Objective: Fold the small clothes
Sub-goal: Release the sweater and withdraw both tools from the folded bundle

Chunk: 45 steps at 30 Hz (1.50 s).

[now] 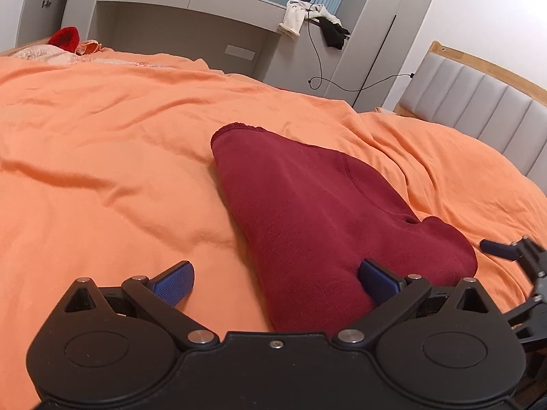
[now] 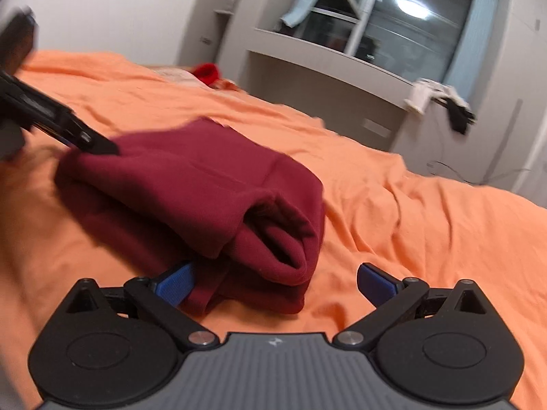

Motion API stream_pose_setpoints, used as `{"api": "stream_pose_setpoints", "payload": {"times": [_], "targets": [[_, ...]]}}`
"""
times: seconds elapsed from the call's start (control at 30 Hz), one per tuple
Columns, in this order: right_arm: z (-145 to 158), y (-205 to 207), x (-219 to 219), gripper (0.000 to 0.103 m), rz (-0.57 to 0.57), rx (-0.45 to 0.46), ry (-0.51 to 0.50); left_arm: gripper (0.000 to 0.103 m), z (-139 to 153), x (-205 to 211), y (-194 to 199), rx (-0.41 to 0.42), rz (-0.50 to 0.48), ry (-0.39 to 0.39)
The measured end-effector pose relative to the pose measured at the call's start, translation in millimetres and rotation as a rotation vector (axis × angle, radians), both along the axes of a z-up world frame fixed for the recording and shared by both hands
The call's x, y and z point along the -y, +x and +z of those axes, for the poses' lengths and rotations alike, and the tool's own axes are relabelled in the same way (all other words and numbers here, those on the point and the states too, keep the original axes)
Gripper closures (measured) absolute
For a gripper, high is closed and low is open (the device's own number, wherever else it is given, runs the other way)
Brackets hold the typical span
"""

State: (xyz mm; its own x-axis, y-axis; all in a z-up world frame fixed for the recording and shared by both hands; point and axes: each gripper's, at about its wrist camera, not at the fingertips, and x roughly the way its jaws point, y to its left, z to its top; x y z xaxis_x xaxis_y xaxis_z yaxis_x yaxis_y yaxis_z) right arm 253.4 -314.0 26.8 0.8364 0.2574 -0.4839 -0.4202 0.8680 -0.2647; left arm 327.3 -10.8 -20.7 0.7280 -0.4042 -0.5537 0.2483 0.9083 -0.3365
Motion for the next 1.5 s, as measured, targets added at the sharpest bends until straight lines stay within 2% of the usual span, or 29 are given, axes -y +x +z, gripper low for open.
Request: {"api": "stream_pose_setpoints", "payload": {"times": [0.07, 0.17, 0.2, 0.27, 0.3, 0.43, 0.53, 0.67, 0.73, 0.83, 1.03, 1.5], "targets": [[11, -2, 17, 0.0, 0.003, 0.011, 0.087, 0.0, 0, 0, 0, 0.003, 0.0, 0.001], [24, 5, 44, 0.0, -0.029, 0.032, 0.337, 0.0, 0, 2, -2, 0.014, 0.0, 0.012], [22, 11, 52, 0.0, -0.051, 0.023, 0.448, 0.0, -1, 3, -3, 0.02, -0.001, 0.017], [17, 31, 68, 0.0, -0.11, -0.037, 0.584, 0.0, -2, 5, -4, 0.031, -0.002, 0.03], [12, 42, 68, 0.0, -0.153, -0.085, 0.634, 0.0, -2, 6, -5, 0.037, -0.002, 0.038], [-4, 74, 64, 0.0, -0.275, -0.191, 0.73, 0.001, -2, 9, -11, 0.069, -0.007, 0.068], [-13, 85, 55, 0.0, -0.294, -0.258, 0.681, 0.001, -4, 9, -13, 0.083, -0.016, 0.077], [-28, 86, 26, 0.0, -0.269, -0.288, 0.413, 0.0, -6, 4, -11, 0.073, -0.024, 0.055], [-35, 82, 21, 0.0, -0.24, -0.276, 0.352, 0.0, -6, 4, -10, 0.068, -0.031, 0.052], [-41, 78, 21, 0.0, -0.208, -0.235, 0.343, 0.0, -5, 4, -10, 0.084, -0.042, 0.068], [-44, 75, 27, 0.0, -0.217, -0.252, 0.39, 0.0, -6, 3, -10, 0.088, -0.045, 0.068], [-43, 76, 30, 0.0, -0.233, -0.278, 0.419, 0.0, -6, 3, -13, 0.094, -0.044, 0.073]]}}
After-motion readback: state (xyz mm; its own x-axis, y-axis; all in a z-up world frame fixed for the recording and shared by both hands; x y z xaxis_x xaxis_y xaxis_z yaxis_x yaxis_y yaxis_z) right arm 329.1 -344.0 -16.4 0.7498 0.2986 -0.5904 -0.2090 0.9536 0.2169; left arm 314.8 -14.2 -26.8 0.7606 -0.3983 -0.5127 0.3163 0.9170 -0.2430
